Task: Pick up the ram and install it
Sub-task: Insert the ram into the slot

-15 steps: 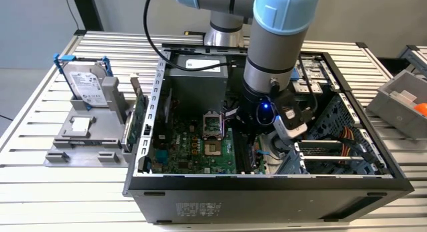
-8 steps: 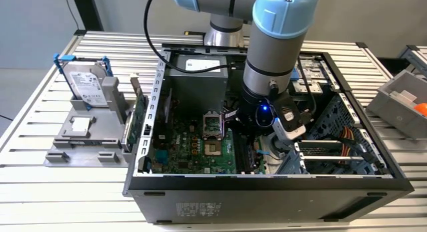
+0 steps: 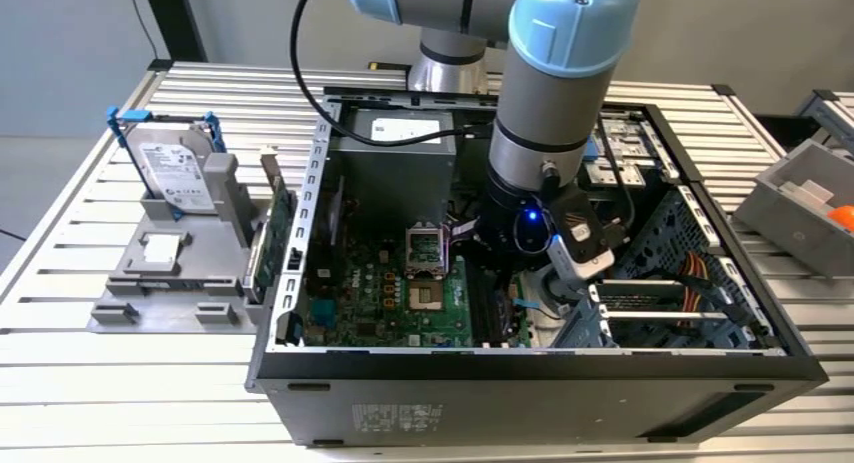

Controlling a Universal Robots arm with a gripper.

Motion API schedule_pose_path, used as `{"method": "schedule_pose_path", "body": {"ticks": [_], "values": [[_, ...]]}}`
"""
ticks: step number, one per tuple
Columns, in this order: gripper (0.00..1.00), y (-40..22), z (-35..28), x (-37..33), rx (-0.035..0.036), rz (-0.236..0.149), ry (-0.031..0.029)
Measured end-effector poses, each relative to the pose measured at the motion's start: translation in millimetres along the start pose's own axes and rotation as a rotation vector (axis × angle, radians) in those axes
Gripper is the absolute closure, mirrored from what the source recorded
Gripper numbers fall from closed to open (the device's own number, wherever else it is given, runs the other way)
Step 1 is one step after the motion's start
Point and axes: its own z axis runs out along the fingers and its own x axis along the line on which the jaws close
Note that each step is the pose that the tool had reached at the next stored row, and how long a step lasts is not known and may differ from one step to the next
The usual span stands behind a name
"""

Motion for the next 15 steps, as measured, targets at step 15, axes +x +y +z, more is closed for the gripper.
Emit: {"method": "schedule_pose_path", "body": {"ticks": [15], "values": [[1.0, -1.0, 0.5, -6.5, 0.0006, 0.0, 0.0119]]}}
